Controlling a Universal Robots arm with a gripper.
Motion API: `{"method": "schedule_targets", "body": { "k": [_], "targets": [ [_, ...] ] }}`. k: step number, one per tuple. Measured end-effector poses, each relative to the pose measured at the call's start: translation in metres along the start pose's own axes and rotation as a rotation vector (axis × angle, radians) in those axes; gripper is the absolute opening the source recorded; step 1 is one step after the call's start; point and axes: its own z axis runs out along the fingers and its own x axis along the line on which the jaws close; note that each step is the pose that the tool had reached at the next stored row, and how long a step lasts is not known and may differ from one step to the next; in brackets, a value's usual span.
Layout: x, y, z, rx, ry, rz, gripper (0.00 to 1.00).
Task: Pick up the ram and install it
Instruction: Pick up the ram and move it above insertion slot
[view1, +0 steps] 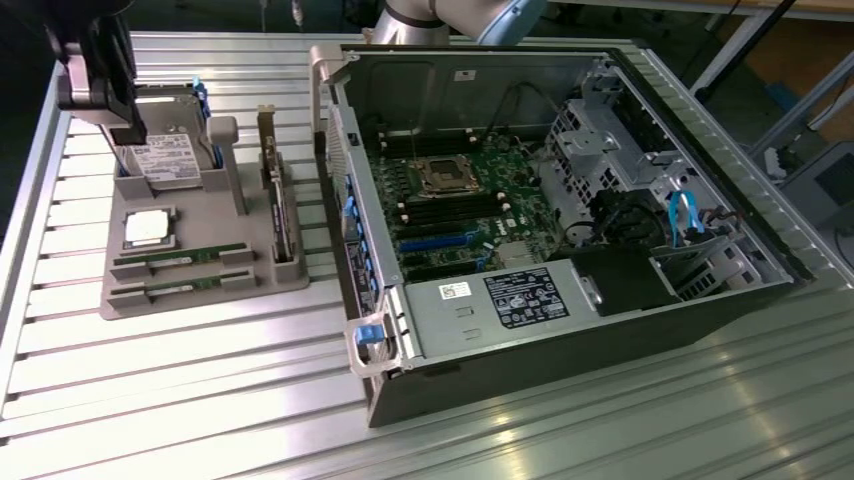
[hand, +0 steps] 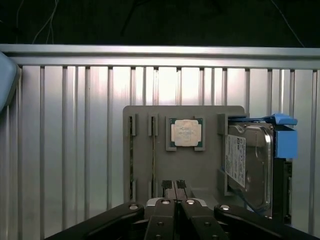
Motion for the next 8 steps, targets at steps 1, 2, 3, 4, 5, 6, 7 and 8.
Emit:
{"method": "schedule_targets", "body": {
  "k": [1,2,3,4,5,6,7,8],
  "targets": [
    [0.000,0.0002,0.0026,0.0001,0.0000,0.000,0.10],
    [0.000,0.0003,0.0045,0.0000,0.0000,0.000,0.10],
    [0.000,0.0004,0.0058,0.0001,0.0000,0.000,0.10],
    [0.000,0.0005,0.0081,0.0001,0.0000,0.000,0.10],
    [0.000,0.0006,0.0094,0.0002,-0.0001,0.000,0.10],
    [0.000,0.0006,0.0107,0.0000,0.0000,0.000,0.10],
    [0.000,0.0007,0.0129,0.0001,0.0000,0.000,0.10],
    [0.000,0.0008,0.0142,0.0001,-0.0001,0.000,0.10]
  ]
}}
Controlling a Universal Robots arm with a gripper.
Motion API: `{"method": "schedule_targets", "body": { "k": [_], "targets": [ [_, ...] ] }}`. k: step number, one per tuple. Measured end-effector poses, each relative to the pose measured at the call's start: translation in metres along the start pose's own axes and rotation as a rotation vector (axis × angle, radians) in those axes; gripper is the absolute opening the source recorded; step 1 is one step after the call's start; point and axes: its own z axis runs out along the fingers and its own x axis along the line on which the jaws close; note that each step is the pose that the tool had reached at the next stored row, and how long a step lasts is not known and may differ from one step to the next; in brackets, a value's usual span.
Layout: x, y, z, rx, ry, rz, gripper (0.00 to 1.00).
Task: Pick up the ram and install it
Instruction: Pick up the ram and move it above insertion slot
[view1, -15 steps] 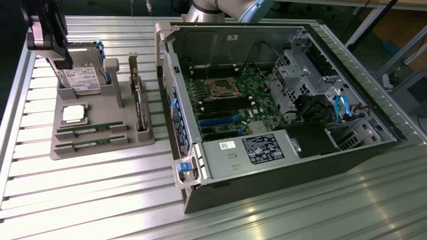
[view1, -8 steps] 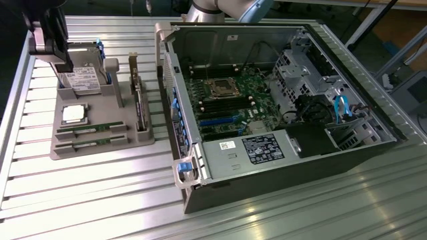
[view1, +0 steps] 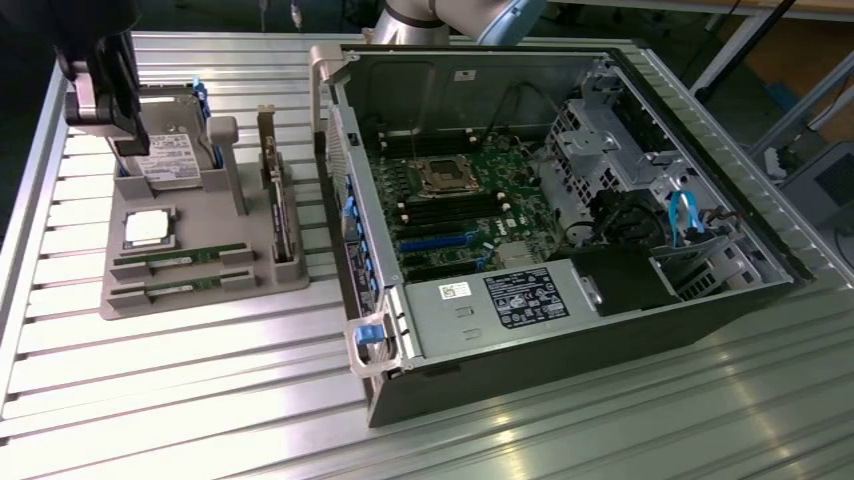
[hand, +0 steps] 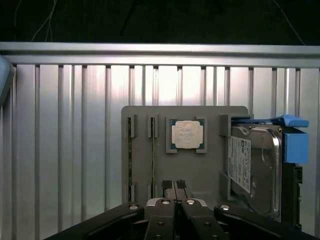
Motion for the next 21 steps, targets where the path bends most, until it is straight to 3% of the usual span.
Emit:
{"method": "schedule_targets", "body": {
  "k": [21],
  "targets": [
    [0.000,0.0015,0.0234,-0.0001,0.0000,0.000,0.10]
  ]
}}
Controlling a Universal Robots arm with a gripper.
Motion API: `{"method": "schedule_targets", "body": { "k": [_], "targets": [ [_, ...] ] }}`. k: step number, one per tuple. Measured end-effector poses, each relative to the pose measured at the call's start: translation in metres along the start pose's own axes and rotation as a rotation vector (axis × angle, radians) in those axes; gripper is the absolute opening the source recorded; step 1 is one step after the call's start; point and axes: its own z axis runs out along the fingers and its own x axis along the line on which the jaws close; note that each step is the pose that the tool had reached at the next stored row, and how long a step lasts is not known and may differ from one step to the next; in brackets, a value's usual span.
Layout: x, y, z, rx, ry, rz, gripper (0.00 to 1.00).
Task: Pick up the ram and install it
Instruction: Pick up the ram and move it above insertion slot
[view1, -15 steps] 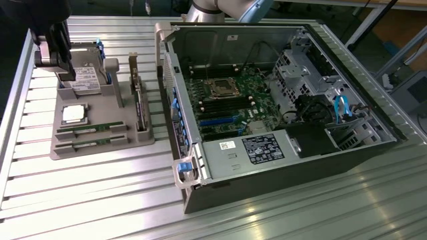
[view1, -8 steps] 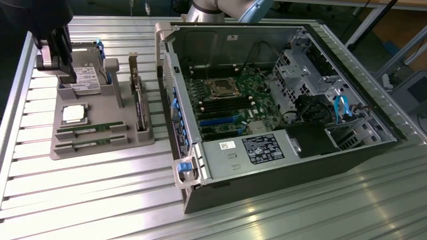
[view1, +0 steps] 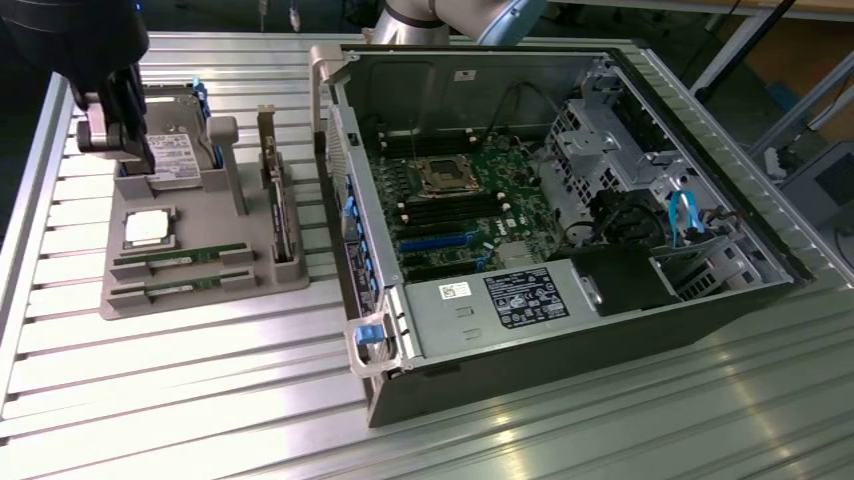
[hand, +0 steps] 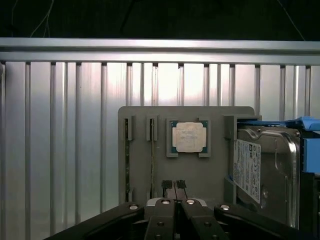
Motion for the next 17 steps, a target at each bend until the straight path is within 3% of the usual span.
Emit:
{"method": "schedule_targets", "body": {
  "k": [17],
  "targets": [
    [0.000,0.0017,0.0223,0.0000,0.0000,0.000,0.10]
  ]
}}
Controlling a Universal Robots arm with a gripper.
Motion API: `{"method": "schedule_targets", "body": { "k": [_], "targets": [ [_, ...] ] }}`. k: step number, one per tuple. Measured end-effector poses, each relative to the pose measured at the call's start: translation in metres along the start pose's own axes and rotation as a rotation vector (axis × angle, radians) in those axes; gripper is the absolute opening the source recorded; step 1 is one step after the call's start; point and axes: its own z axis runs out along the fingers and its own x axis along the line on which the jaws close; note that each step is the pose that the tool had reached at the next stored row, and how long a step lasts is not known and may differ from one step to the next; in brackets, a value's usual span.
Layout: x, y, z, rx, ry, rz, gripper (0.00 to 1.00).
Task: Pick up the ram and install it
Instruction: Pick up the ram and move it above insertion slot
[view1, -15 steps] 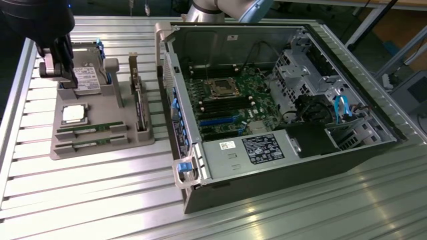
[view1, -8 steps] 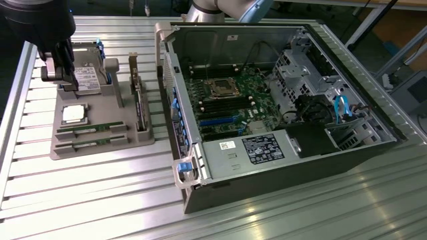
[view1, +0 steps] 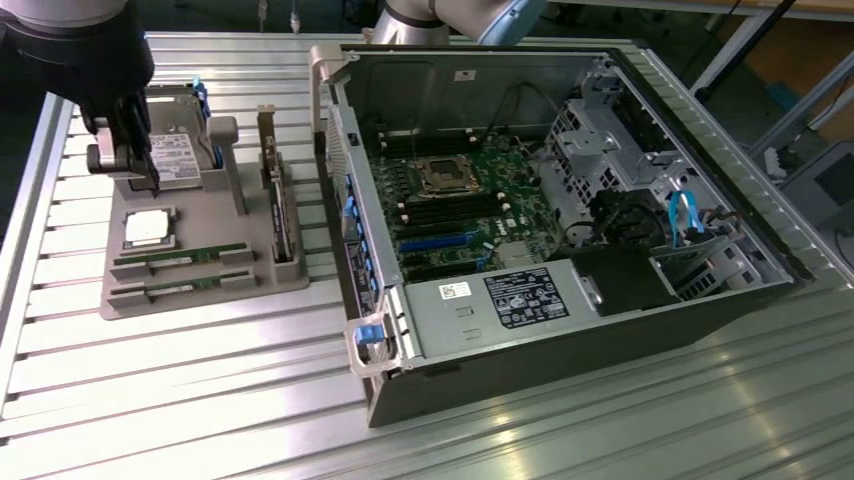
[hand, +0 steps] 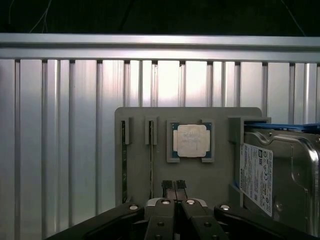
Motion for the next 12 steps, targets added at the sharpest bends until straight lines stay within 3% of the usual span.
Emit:
{"method": "schedule_targets", "body": {
  "k": [7,12],
  "targets": [
    [0.0001,0.0002,0.0030,0.0001,0.0000,0.000,0.10],
    [0.0081,0.0013,0.0030,0.0000,0.0000,0.000,0.10]
  ]
}}
